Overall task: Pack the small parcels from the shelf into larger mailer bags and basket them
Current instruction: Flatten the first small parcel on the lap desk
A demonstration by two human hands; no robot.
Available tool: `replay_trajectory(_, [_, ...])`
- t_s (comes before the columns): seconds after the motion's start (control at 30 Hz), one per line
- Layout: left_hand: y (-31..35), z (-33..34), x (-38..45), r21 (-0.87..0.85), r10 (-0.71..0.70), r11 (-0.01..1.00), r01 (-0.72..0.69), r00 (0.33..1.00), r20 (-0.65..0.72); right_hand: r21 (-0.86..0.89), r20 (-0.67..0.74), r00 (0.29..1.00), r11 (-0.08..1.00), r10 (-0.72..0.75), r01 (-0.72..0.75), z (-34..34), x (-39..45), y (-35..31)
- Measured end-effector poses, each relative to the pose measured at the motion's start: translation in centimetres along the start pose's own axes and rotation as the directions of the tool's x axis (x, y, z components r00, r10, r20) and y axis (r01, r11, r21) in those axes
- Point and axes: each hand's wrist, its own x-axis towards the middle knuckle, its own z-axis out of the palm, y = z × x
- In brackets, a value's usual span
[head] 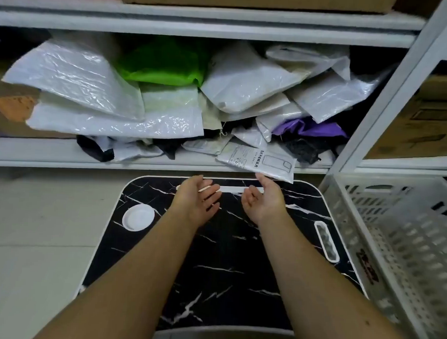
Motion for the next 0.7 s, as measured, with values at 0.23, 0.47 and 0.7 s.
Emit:
replay_trajectory(0.23, [0.3,1.0,3.9,-0.026,-0.047,0.999,0.048,0.999,0.019,-0.080,-0.085,0.994,0.995,-0.064,0.058,2.1,5.5,-1.8])
replay_trajectory(0.47, [0.6,1.2,4.3,-0.050,-0.058,0.997,0.059,0.998,0.032,-0.022,-0.119,0.992,0.999,-0.049,0.046,1.5,6.7,-2.2])
replay_trajectory(0.7, [0.3,1.0,1.8,-0.042,-0.026,0.999,0.027,0.999,0.018,0.010,-0.148,0.988,0.999,-0.049,0.051,0.2,3.2,-1.3])
